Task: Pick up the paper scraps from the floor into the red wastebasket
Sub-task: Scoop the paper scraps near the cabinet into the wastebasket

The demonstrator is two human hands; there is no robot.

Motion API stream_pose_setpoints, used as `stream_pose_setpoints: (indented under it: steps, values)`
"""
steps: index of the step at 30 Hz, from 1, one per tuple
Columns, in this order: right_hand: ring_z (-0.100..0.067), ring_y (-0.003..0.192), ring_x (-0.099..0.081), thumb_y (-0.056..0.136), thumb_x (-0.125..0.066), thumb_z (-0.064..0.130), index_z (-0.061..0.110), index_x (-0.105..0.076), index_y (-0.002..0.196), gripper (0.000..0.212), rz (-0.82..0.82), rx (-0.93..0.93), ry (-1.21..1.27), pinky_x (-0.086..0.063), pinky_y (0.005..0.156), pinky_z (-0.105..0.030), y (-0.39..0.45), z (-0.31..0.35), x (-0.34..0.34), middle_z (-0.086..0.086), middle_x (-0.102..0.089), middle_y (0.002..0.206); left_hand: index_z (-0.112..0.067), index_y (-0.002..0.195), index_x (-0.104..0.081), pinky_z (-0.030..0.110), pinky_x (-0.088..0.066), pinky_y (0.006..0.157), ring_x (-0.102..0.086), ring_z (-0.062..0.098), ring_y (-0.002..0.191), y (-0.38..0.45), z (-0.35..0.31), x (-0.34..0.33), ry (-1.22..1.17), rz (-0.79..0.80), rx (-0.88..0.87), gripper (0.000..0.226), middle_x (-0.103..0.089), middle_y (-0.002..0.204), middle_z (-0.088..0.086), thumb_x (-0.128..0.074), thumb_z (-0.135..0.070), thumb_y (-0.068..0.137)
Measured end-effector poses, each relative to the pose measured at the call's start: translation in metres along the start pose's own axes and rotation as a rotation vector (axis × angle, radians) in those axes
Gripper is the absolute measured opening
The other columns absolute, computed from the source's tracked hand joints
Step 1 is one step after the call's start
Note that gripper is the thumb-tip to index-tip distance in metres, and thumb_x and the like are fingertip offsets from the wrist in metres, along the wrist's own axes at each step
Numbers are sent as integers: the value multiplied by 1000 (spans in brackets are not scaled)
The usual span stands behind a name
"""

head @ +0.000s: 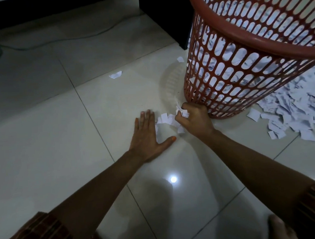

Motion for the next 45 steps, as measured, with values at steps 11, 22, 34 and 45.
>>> stream_pose_setpoints:
  steps: [11, 22, 34, 45]
  values:
    - [-17, 51, -49, 76, -70, 3, 4, -57, 61, 20, 12, -35, -47, -41, 52, -30, -36, -41, 24, -5, -55, 56, -22, 150, -24, 57, -11, 114, -10, 40, 145, 38, -44, -20, 91, -102, -70, 107, -23, 156, 9, -29, -91, 68]
    - [-12, 56, -44, 73, -71, 3, 5, -55, 60, 21, -54, -31, -59, -26, 59, -15, -42, -41, 41, -8, -57, 57, -18, 110, -62, 38, -45, 73, -47, 29, 85, 57, -34, 2, 90, -234, -265, 41, -55, 101, 6, -44, -51, 93]
    - [-11, 55, -42, 76, -71, 7, 4, -58, 64, 18, -55, -30, -44, -30, 54, -22, -32, -29, 32, -7, -56, 59, -6, 81, -59, 39, -47, 60, -61, 41, 67, 54, -30, 15, 100, -132, -287, 18, -64, 79, 20, -55, -18, 94]
    - [-16, 51, -48, 77, -70, 5, 0, -60, 66, 16, -106, 10, 61, -38, 48, -27, 10, 17, 31, -8, -57, 59, -8, 80, -49, 37, -41, 61, -61, 43, 78, 42, -9, 55, -35, -109, -118, 29, -64, 84, 26, -48, -29, 99]
Point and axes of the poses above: each hand's wrist, its own y-axis towards the middle knuckle, its own x-axis out of the back of the hand, z = x × y, the point moved 6 cm from there along y, towards the middle knuckle
